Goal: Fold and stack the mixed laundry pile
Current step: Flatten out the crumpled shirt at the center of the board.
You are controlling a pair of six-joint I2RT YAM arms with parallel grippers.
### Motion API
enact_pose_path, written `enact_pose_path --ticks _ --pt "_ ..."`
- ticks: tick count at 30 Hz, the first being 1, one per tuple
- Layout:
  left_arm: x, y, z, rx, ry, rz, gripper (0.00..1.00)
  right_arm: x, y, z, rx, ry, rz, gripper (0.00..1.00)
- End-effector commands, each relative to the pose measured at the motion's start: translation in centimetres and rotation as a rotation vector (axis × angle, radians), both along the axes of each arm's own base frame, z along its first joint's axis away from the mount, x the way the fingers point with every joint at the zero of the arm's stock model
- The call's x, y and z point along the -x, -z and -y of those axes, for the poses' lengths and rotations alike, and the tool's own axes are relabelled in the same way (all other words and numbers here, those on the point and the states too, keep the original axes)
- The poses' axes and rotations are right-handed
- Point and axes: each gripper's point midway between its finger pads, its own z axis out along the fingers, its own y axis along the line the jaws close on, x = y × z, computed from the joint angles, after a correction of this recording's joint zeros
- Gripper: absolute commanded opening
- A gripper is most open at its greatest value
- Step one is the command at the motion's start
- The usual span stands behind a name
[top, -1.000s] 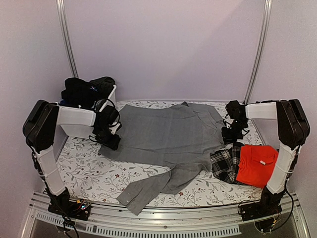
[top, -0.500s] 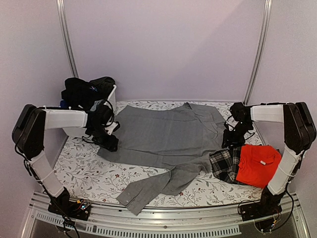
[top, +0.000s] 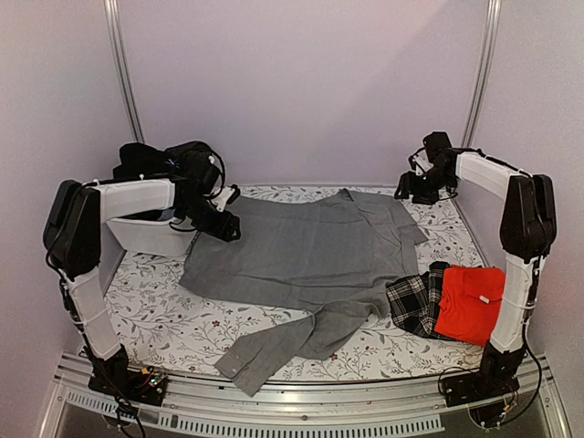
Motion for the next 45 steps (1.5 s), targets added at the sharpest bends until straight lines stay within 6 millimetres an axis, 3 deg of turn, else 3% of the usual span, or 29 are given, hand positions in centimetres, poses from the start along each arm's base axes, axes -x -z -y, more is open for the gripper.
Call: enact_pose_path --ticks 1,6,9,13,16,18,23,25,28,31,33,35,42,45 --pt "-1.5 0.9 0.4 -0.017 0.001 -0.002 0.72 -3.4 3.0 1.9 0.045 0.080 -0.040 0.62" --pt "-1.7 1.6 0.4 -0.040 0.026 -0.010 0.72 -4.8 7.7 3.9 0.126 0.131 -0.127 0.61" --pt "-1.6 1.8 0.3 -0.045 0.028 -0.015 0.72 -3.8 10.5 4.8 0.177 0.144 -0.193 0.62" --pt "-1.3 2.7 0.1 -0.063 0.035 -0.030 0.73 -2.1 12.5 5.6 0.221 0.156 -0.246 0.64" --pt "-1.1 3.3 0.0 -0.070 0.042 -0.042 0.73 -1.0 14.0 5.8 0.242 0.150 -0.286 0.74" --pt "-1.0 3.6 -0.1 -0.073 0.042 -0.048 0.73 -0.4 14.8 5.5 0.255 0.137 -0.309 0.75" --pt "-1.0 3.8 -0.1 -0.077 0.036 -0.053 0.73 0.7 17.1 5.2 0.342 0.096 -0.362 0.67" --pt "-0.8 4.0 -0.2 -0.082 0.036 -0.061 0.73 1.4 18.2 5.4 0.375 0.083 -0.399 0.56" --pt "0.3 4.7 -0.3 -0.110 0.053 -0.079 0.72 1.8 19.3 5.5 0.384 0.073 -0.420 0.29" --pt "2.1 6.0 -0.3 -0.136 0.079 -0.114 0.71 1.1 18.9 5.7 0.365 0.074 -0.410 0.01" --pt "3.5 6.8 -0.3 -0.144 0.094 -0.144 0.69 0.1 18.2 5.8 0.307 0.088 -0.399 0.00" --pt "4.9 7.7 -0.3 -0.146 0.103 -0.179 0.68 -1.6 16.2 5.7 0.226 0.109 -0.343 0.00" --pt "9.7 10.1 0.7 -0.166 0.171 -0.282 0.60 -8.2 2.3 6.0 -0.028 0.190 -0.014 0.00" --pt "11.0 10.5 1.5 -0.154 0.200 -0.308 0.58 -10.3 -2.6 6.1 -0.102 0.197 0.102 0.00"
